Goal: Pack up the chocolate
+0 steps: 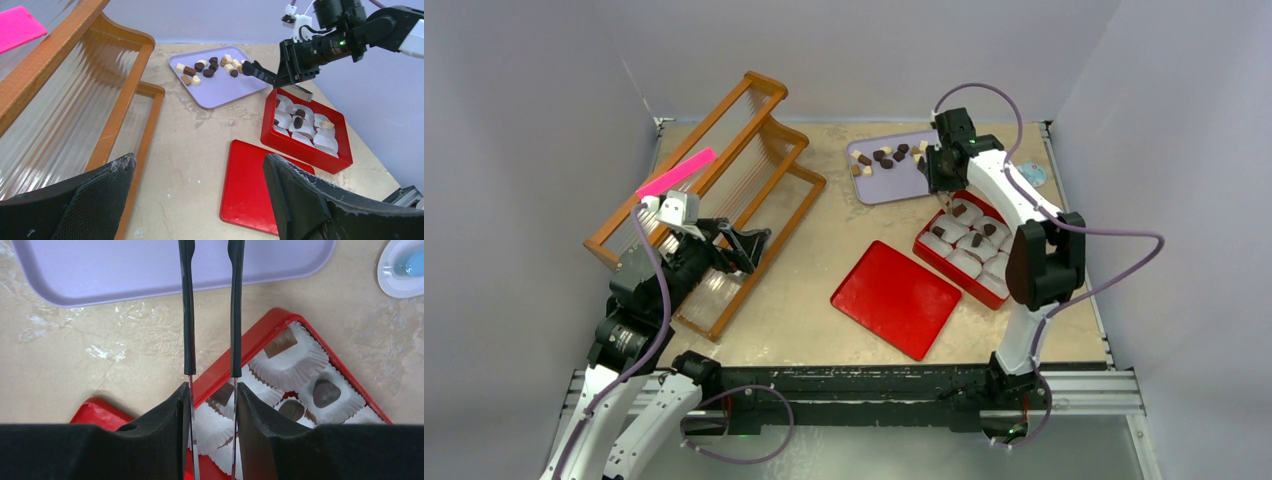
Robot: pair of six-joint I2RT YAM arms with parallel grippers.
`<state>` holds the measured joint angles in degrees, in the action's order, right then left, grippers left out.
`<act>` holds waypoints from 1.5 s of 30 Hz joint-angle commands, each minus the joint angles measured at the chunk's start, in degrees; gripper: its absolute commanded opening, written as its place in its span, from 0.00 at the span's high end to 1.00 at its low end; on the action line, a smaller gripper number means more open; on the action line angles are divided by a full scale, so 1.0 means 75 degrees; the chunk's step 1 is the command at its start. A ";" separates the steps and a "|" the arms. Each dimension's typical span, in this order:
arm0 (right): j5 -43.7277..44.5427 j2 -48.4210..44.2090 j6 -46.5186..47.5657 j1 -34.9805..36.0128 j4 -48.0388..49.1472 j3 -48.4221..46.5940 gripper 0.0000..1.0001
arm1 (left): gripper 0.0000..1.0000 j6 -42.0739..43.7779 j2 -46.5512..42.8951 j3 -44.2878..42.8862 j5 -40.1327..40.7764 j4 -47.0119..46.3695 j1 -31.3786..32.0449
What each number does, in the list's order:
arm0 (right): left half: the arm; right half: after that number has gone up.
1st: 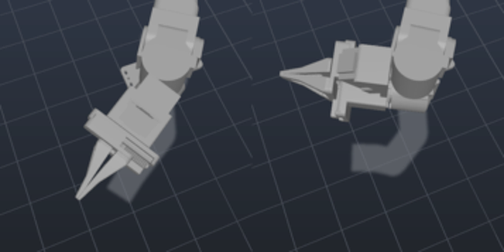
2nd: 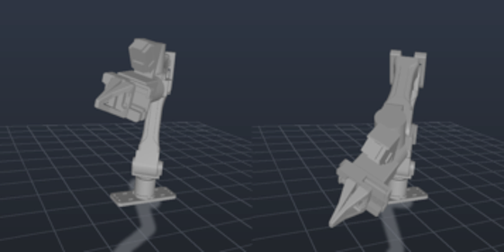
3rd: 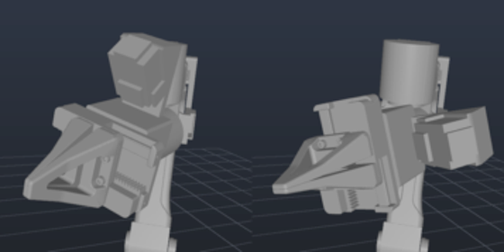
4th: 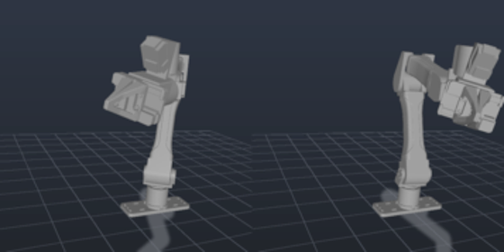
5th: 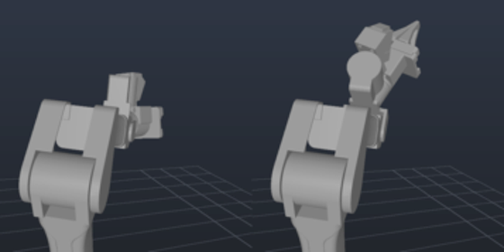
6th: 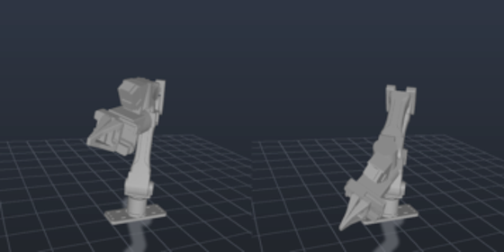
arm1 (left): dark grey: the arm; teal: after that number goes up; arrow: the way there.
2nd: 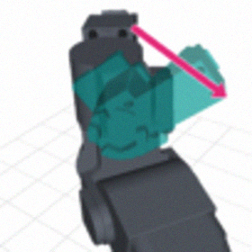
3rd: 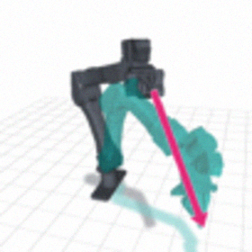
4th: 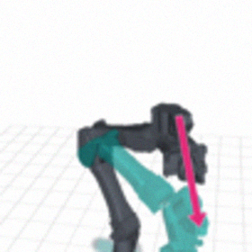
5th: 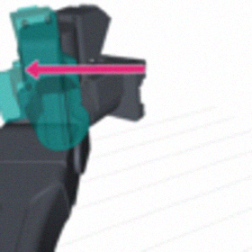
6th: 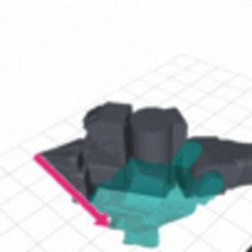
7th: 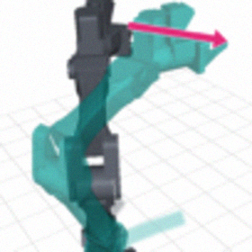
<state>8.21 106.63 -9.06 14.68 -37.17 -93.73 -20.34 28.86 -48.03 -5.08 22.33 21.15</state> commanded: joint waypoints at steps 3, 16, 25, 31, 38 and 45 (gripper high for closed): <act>-0.0028 0.0239 0.0547 0.0003 0.0439 -0.0448 0.60 | 0.02 0.0120 -0.0005 -0.0035 0.0068 -0.0075 0.0050; 0.0149 0.1436 0.0930 -0.0125 0.0536 -0.1213 0.60 | 0.02 0.0133 -0.0022 -0.0034 0.0136 -0.0059 0.0052; 0.0211 0.1888 0.1075 -0.0136 0.0412 -0.1576 0.64 | 0.03 0.0134 -0.0001 -0.0032 0.0142 -0.0051 0.0051; 0.0171 0.1828 0.1064 -0.0140 0.0387 -0.1512 0.70 | 0.02 0.0134 0.0006 -0.0029 0.0156 -0.0059 0.0052; 0.0330 0.1488 0.0986 -0.0135 0.0477 -0.1202 0.72 | 0.03 0.0134 0.0006 -0.0030 0.0148 -0.0058 0.0052; 0.0201 0.0992 0.0883 -0.0128 0.0402 -0.0923 0.74 | 0.02 0.0134 0.0031 -0.0019 0.0134 -0.0065 0.0052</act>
<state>9.45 120.03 -1.91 13.80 -34.02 -101.34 -20.32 28.86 -48.03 -4.38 22.35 21.15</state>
